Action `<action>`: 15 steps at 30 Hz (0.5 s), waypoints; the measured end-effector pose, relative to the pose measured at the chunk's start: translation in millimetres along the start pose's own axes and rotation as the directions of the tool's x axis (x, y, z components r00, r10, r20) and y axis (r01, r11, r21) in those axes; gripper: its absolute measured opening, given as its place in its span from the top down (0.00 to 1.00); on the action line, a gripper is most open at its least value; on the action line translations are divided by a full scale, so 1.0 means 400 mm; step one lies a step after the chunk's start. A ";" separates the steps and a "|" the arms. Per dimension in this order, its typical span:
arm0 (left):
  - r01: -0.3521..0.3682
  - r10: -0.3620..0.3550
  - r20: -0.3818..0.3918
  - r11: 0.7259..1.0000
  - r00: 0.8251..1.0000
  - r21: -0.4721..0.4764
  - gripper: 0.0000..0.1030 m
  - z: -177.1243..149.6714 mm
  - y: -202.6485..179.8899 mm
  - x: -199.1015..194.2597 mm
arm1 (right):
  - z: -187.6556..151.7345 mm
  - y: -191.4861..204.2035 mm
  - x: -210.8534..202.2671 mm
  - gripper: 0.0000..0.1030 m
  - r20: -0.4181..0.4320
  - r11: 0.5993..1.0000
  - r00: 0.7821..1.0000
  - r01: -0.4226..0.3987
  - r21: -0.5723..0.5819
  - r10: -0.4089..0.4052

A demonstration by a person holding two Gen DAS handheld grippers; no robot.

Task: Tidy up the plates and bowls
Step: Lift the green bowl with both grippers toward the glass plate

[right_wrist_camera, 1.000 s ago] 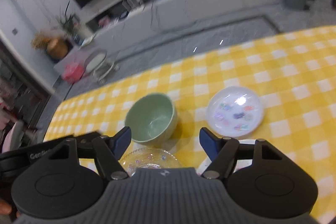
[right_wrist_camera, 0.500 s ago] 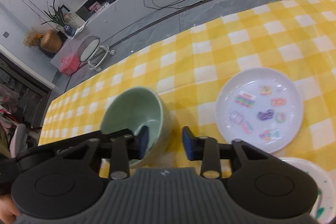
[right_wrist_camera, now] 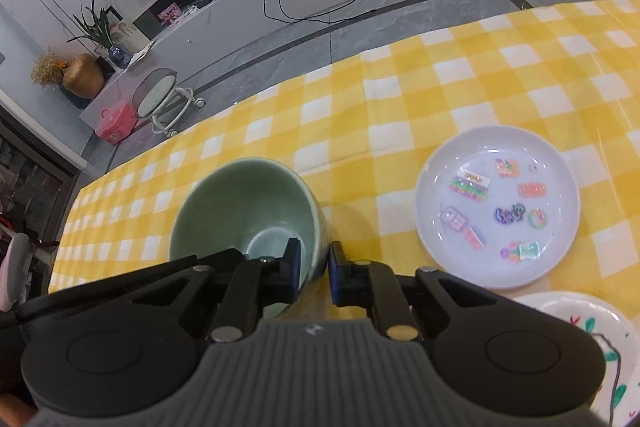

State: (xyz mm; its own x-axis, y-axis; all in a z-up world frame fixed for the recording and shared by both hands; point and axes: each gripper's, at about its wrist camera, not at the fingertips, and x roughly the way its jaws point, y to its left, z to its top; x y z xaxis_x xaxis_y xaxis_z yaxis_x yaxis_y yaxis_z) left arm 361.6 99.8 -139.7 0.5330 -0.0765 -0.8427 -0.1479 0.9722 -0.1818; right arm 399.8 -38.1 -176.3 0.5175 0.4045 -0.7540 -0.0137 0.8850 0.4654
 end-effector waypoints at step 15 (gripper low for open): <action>-0.056 0.052 0.073 0.997 0.996 0.050 0.90 0.000 -0.038 -0.148 | -0.024 0.039 -0.122 0.91 0.050 0.999 0.998 -0.041 0.008 0.040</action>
State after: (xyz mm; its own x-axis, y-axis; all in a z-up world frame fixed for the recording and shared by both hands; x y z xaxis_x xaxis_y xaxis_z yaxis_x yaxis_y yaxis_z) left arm 332.3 89.7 -87.2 0.5841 -0.0090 -0.8116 -0.1354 0.9849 -0.1083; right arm 366.1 -41.9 -136.9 0.5584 0.4280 -0.7107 -0.0283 0.8660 0.4993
